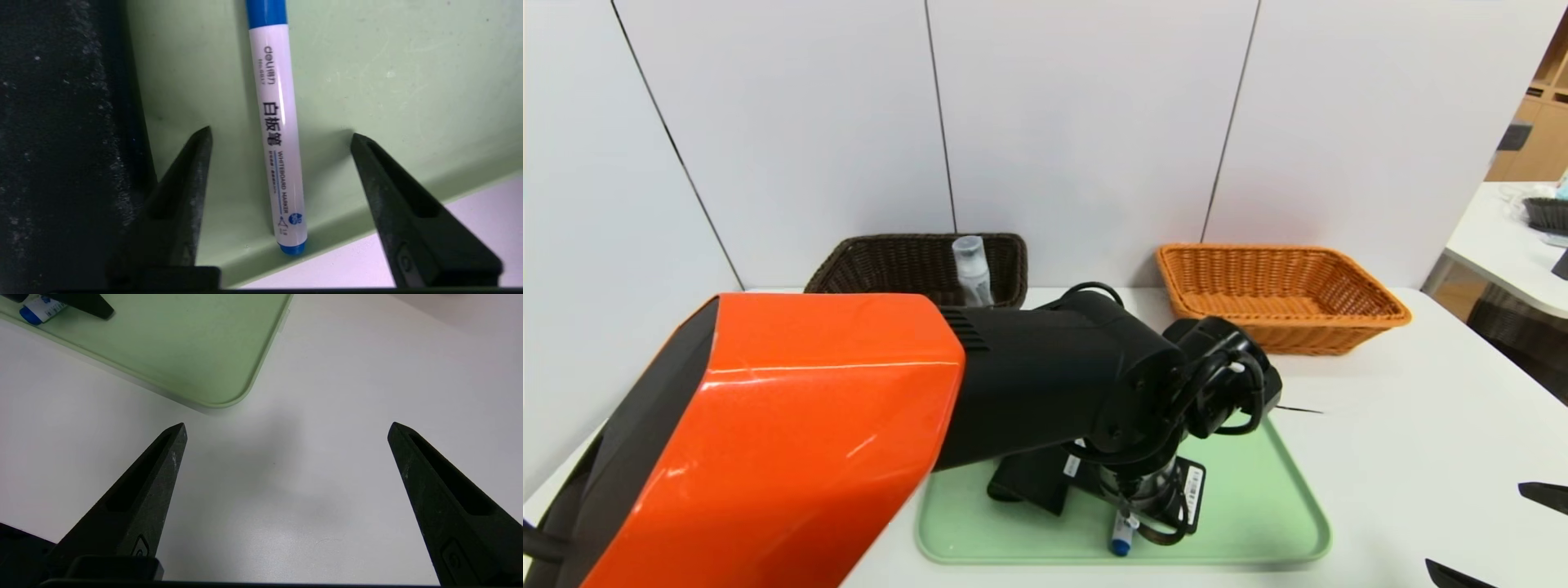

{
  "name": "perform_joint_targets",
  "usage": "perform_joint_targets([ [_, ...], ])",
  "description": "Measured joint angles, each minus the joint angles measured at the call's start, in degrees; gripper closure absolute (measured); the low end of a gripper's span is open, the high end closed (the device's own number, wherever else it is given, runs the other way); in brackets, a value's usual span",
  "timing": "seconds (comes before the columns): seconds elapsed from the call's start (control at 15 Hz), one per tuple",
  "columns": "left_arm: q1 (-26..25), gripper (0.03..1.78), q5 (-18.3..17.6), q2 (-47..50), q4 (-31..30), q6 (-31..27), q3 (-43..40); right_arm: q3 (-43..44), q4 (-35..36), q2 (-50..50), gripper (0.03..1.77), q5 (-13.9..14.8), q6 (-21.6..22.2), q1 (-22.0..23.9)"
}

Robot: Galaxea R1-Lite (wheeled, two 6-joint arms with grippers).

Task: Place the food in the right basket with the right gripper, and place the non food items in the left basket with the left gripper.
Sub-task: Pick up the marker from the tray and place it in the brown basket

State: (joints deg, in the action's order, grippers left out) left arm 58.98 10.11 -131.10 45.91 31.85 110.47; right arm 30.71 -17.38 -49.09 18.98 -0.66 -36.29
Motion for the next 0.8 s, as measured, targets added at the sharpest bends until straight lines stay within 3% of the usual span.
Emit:
perform_joint_targets([
  [0.2, 0.1, 1.02, -0.1, 0.1, 0.0, -0.1, 0.0, -0.1, 0.0, 0.1, 0.11, -0.2, 0.0, -0.1],
  [0.27, 0.1, 1.24, -0.2, 0.1, 0.1, -0.2, 0.0, -0.1, 0.0, 0.1, 0.11, -0.2, 0.0, -0.1],
  [0.33, 0.1, 1.64, -0.3, 0.1, 0.1, -0.2, -0.1, -0.1, 0.0, 0.1, 0.11, -0.2, 0.0, -0.2],
  [0.67, 0.5, 1.64, 0.0, 0.5, 0.8, -0.3, 0.0, -0.6, 0.0, 0.2, 0.11, -0.2, 0.0, -0.2],
  [0.8, 1.0, 1.64, 1.7, 1.3, 1.0, -0.4, -0.1, -0.7, 0.0, 0.3, 0.11, -0.2, 0.0, -0.2],
])
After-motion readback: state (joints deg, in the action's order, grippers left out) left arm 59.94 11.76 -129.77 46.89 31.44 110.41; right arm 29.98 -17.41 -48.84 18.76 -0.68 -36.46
